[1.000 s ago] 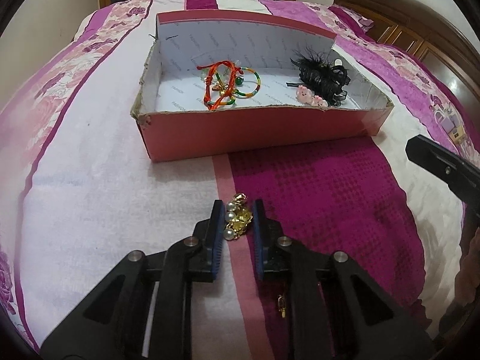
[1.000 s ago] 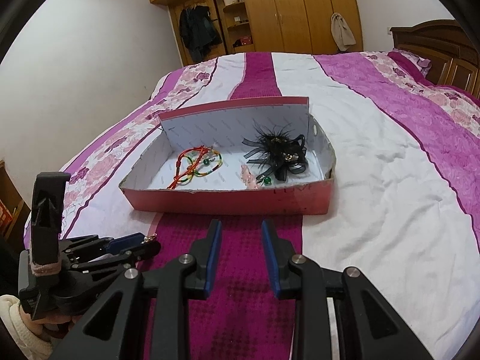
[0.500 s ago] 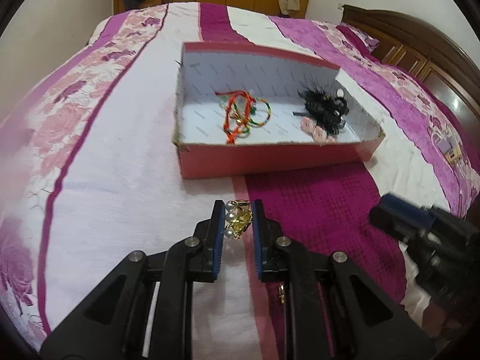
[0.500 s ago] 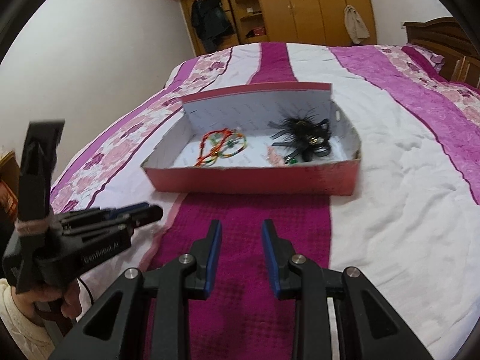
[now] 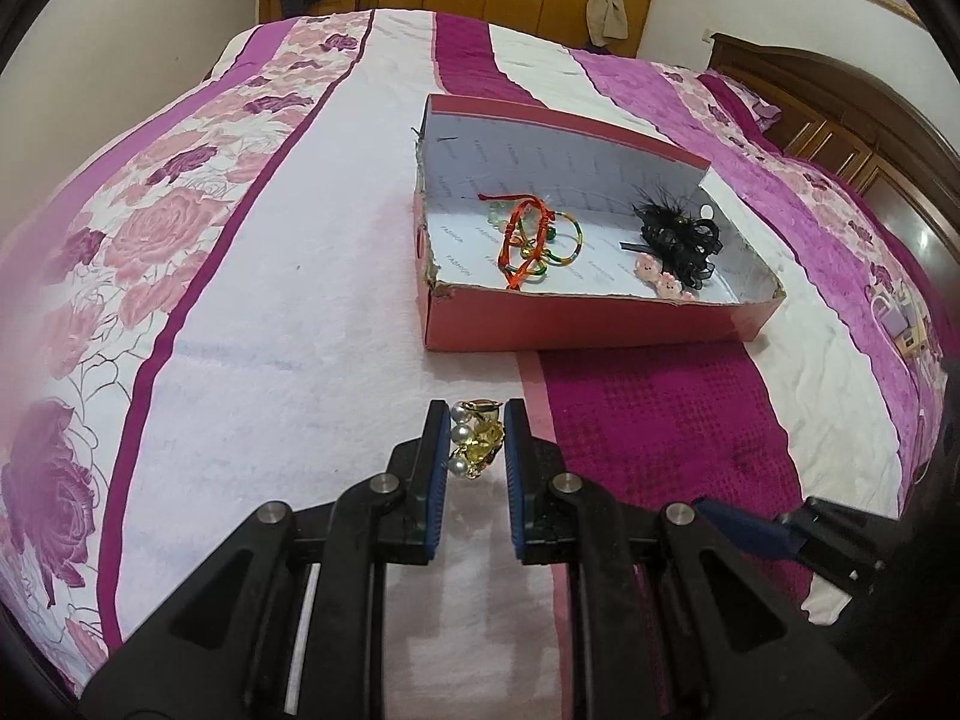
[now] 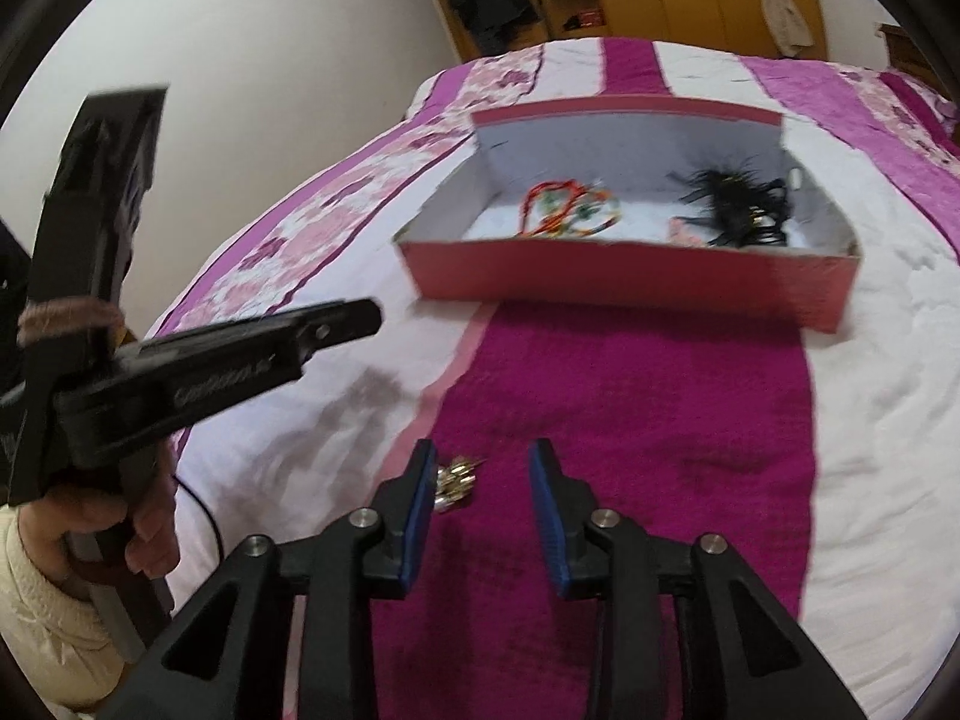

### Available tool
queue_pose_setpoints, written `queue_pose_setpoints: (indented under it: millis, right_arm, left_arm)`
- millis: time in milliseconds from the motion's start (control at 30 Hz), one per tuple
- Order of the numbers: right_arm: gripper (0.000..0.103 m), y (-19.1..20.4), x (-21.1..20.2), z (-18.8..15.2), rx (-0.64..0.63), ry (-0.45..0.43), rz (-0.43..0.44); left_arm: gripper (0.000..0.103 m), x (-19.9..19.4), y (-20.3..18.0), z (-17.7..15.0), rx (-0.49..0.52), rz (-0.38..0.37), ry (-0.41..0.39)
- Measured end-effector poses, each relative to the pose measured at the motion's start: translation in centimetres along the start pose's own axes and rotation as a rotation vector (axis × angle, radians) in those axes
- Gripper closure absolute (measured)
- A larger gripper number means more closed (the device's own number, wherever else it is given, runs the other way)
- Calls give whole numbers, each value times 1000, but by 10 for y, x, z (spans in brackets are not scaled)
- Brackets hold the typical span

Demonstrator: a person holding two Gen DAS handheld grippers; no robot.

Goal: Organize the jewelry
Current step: 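Grasp the gold charm with the left gripper while the right grasps the pearl earring, then lower both held pieces into the red box and open both grippers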

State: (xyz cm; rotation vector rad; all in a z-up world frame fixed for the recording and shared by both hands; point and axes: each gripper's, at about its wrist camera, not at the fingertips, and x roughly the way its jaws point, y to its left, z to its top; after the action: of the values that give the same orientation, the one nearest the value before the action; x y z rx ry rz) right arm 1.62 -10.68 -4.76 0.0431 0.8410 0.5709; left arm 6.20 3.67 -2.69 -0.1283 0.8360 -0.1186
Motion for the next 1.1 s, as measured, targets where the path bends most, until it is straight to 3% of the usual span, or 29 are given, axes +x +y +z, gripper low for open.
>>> queue_pose_setpoints:
  millis: [500, 700, 1100]
  right_arm:
    - [66, 18, 29, -10, -81, 61, -28]
    - [85, 20, 32, -11, -106, 52, -57]
    - [85, 5, -4, 2, -81, -33, -71]
  left_arm:
    - [94, -1, 6, -4, -24, -11, -6]
    - [94, -3, 5, -4, -25, -11, -10]
    - [94, -17, -9, 3, -11, -34, -53]
